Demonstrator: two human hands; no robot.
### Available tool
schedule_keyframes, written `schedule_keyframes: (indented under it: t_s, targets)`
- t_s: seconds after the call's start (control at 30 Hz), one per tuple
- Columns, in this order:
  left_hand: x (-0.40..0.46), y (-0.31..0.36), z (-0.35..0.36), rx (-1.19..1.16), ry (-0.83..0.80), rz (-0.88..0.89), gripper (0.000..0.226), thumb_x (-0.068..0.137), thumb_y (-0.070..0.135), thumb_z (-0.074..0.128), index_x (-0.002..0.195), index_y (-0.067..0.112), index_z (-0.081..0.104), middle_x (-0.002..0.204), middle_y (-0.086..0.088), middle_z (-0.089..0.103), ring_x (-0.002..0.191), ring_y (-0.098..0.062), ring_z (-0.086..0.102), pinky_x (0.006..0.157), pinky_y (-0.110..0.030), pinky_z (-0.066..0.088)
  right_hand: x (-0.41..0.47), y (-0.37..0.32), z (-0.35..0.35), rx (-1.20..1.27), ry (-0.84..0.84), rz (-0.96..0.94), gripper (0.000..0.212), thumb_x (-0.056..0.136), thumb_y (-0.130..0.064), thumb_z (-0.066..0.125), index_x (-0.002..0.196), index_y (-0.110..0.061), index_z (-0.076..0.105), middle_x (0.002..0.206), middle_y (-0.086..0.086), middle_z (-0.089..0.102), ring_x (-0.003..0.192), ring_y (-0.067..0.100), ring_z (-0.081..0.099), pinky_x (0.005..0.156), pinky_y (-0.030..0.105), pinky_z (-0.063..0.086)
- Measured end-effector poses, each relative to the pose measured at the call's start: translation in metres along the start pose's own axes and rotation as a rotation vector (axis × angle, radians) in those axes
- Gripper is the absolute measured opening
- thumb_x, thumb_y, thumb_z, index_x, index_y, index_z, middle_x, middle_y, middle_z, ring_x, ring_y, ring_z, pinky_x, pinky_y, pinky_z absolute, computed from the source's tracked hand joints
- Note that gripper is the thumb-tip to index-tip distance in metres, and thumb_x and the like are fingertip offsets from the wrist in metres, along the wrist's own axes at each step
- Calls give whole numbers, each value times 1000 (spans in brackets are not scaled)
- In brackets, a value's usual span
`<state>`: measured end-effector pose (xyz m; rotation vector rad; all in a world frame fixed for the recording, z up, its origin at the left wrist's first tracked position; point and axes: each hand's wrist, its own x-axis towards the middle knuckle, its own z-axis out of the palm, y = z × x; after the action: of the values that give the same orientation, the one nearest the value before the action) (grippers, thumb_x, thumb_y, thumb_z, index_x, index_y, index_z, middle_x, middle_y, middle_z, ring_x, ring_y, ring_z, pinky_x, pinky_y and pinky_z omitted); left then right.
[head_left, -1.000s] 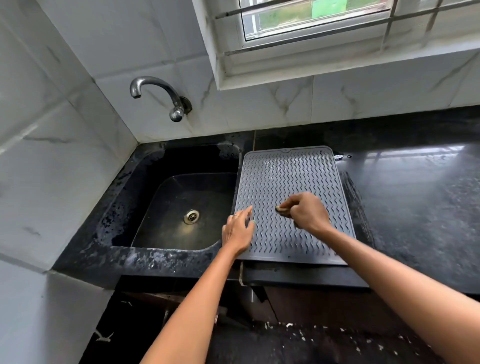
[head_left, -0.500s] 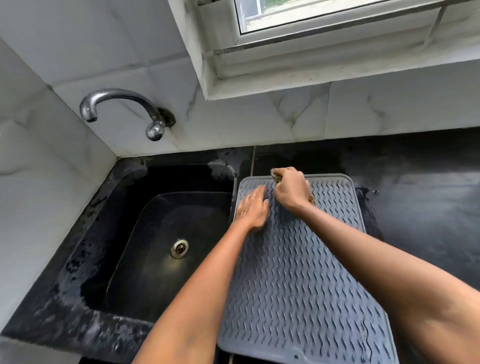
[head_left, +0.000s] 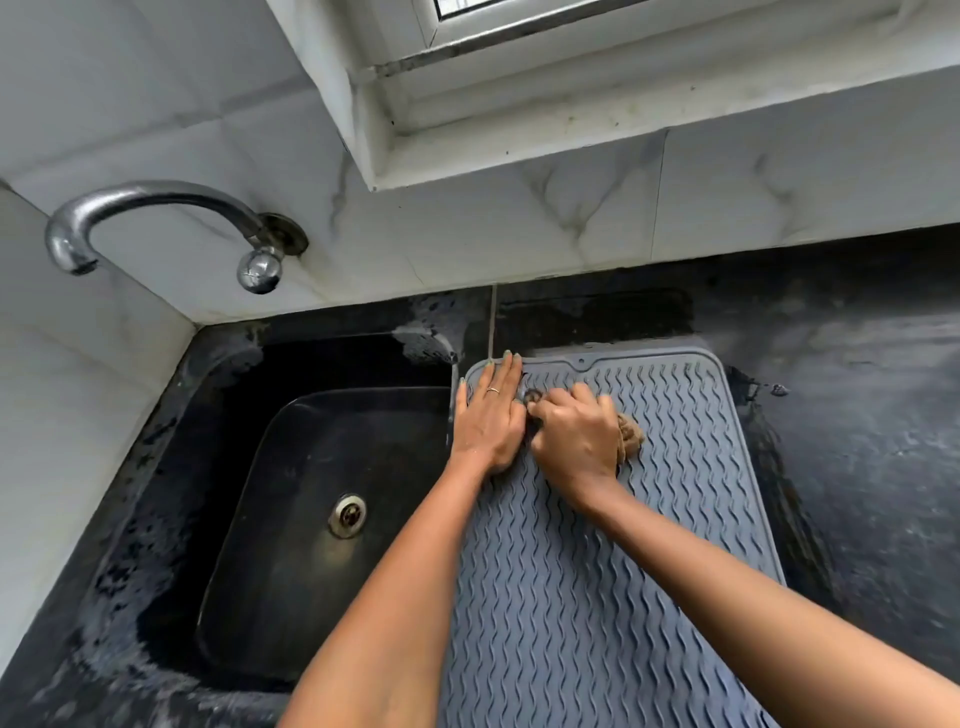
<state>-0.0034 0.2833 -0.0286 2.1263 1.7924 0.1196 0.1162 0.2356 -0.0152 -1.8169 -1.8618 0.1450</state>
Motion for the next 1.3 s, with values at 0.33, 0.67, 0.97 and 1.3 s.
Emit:
schedule_keyframes:
  t_s: [0.33, 0.67, 0.97, 1.3]
  targets:
    - [-1, 1, -5, -443, 114, -56, 53, 103, 39, 16, 149, 34, -9, 158, 7, 16, 143, -4, 7, 115, -29, -8, 52, -1, -17, 223, -115, 12, 35, 81, -6, 51, 102, -23, 73, 106, -2, 71, 104, 22, 56, 87, 40, 43]
    - [0, 7, -4, -405, 140, -126, 58, 98, 50, 5, 142, 30, -27, 161, 1, 9, 147, -10, 9, 121, -34, -5, 69, 55, -23, -243, -212, -402, 26, 93, -21, 49, 109, -31, 68, 114, -10, 68, 106, 20, 50, 80, 40, 34]
    - [11, -4, -11, -462, -69, -172, 57, 98, 49, -3, 151, 33, 12, 161, 8, -1, 146, -6, -9, 113, -27, -18, 69, 53, -46, -179, -27, -43, 21, 83, -9, 57, 88, -20, 75, 96, -1, 72, 97, 25, 52, 79, 40, 33]
    - [19, -6, -11, -565, -125, -264, 69, 92, 63, -4, 152, 31, 11, 161, 9, 5, 148, -11, -9, 117, -33, -19, -34, -48, -4, -102, -125, -18, 20, 89, -18, 52, 94, -19, 72, 94, -2, 72, 90, 22, 61, 75, 38, 45]
